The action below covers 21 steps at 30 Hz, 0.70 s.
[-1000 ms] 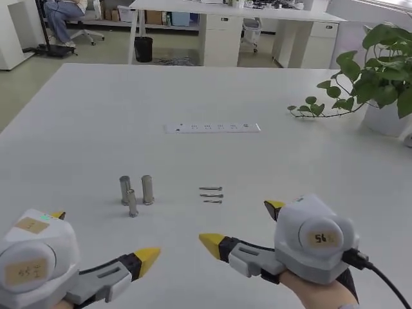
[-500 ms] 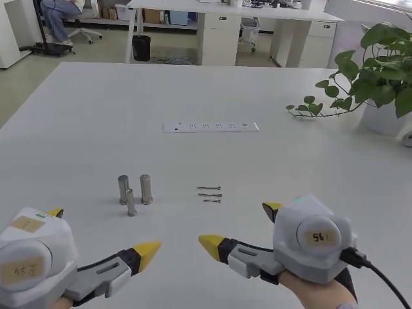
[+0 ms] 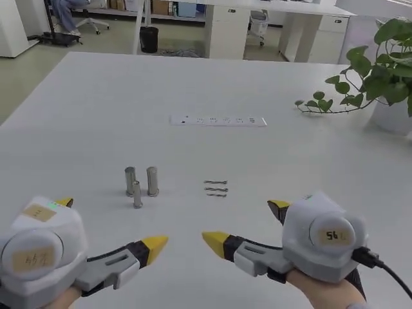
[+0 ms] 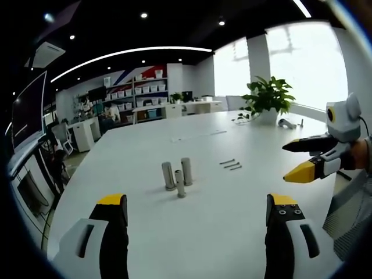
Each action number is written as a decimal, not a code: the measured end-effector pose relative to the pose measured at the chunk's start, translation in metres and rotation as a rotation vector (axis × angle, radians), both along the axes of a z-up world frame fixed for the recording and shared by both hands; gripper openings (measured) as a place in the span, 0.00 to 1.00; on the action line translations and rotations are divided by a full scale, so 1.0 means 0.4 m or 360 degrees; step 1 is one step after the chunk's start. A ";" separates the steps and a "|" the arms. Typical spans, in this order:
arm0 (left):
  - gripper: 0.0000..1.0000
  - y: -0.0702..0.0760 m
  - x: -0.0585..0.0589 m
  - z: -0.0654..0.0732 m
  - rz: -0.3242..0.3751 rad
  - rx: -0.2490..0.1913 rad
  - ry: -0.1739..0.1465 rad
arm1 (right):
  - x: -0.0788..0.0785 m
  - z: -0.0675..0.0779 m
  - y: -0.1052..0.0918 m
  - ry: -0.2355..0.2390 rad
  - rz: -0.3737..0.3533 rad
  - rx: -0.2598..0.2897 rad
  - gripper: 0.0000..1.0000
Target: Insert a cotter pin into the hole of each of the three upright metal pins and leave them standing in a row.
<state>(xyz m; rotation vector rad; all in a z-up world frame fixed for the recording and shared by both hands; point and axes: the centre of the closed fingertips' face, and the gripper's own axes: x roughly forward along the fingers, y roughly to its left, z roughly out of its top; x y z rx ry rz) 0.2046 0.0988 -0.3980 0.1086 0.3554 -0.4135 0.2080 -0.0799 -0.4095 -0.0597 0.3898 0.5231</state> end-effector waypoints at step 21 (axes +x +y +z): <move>0.99 -0.016 0.001 -0.003 -0.0040 -0.0017 0.0000 | 0.125 0.023 0.209 -0.0050 0.0526 -0.0075 0.61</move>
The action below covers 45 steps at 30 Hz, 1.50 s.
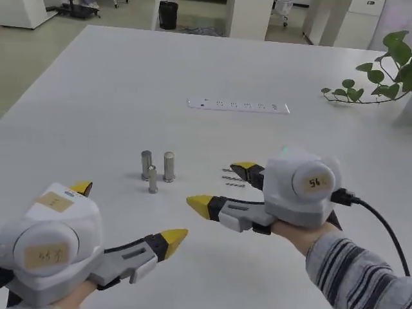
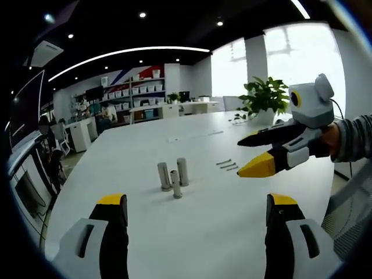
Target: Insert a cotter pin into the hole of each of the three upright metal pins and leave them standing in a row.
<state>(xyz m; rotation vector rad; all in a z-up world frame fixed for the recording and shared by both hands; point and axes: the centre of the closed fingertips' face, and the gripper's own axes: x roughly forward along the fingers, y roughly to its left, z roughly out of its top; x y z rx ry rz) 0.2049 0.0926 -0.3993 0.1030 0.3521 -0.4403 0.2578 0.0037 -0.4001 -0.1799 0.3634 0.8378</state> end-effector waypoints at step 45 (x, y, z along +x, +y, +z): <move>0.99 -0.005 -0.010 -0.029 -0.0009 0.0021 0.0073 | 0.131 -0.163 0.231 0.0165 0.0263 0.0036 0.12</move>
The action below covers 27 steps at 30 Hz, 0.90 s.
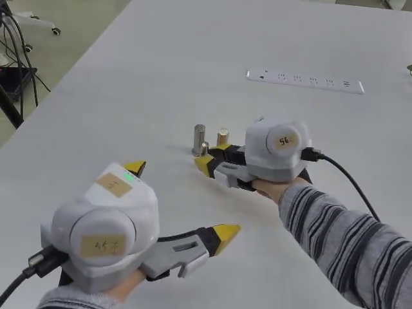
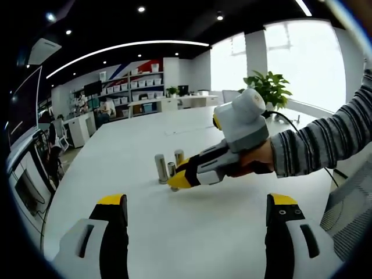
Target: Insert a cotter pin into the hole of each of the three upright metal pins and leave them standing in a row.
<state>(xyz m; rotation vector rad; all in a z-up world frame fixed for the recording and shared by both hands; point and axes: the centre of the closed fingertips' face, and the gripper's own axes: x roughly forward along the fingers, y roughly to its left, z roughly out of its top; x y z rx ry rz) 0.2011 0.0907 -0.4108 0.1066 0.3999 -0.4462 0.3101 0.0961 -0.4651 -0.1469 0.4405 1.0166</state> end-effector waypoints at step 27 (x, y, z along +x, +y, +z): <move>0.99 0.005 -0.001 -0.009 0.0005 0.0033 0.0021 | 0.011 0.028 0.012 -0.0102 0.0017 -0.0030 0.04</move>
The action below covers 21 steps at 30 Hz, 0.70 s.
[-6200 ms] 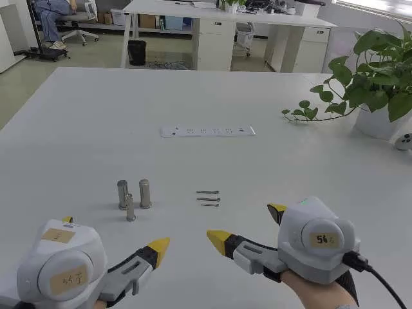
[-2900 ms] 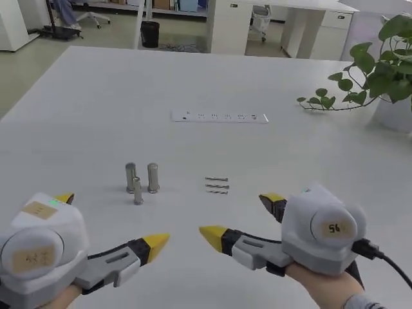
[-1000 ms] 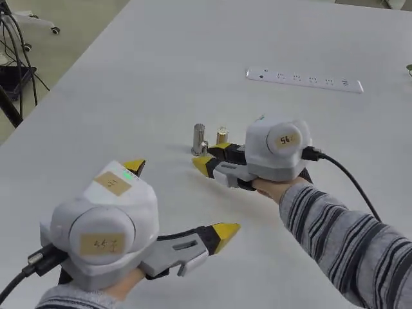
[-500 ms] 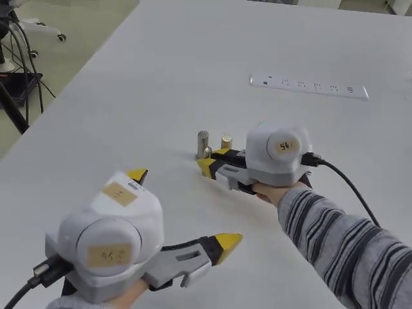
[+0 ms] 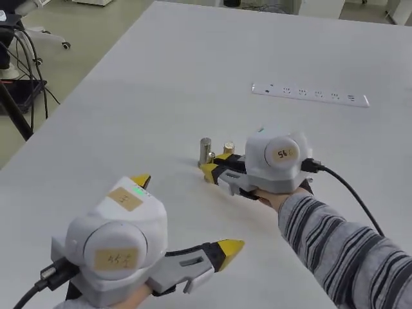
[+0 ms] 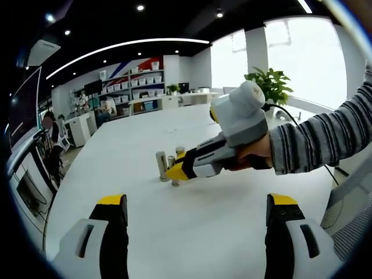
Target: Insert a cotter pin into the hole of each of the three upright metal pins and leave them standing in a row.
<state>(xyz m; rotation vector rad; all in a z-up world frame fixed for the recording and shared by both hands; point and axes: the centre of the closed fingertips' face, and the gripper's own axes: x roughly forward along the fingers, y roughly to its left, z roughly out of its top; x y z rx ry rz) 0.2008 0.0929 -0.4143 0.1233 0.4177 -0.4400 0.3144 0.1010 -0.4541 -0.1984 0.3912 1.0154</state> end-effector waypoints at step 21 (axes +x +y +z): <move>0.99 -0.005 0.003 -0.002 -0.0021 0.0036 -0.0013 | -0.065 0.021 -0.133 -0.0026 -0.0009 -0.0065 0.04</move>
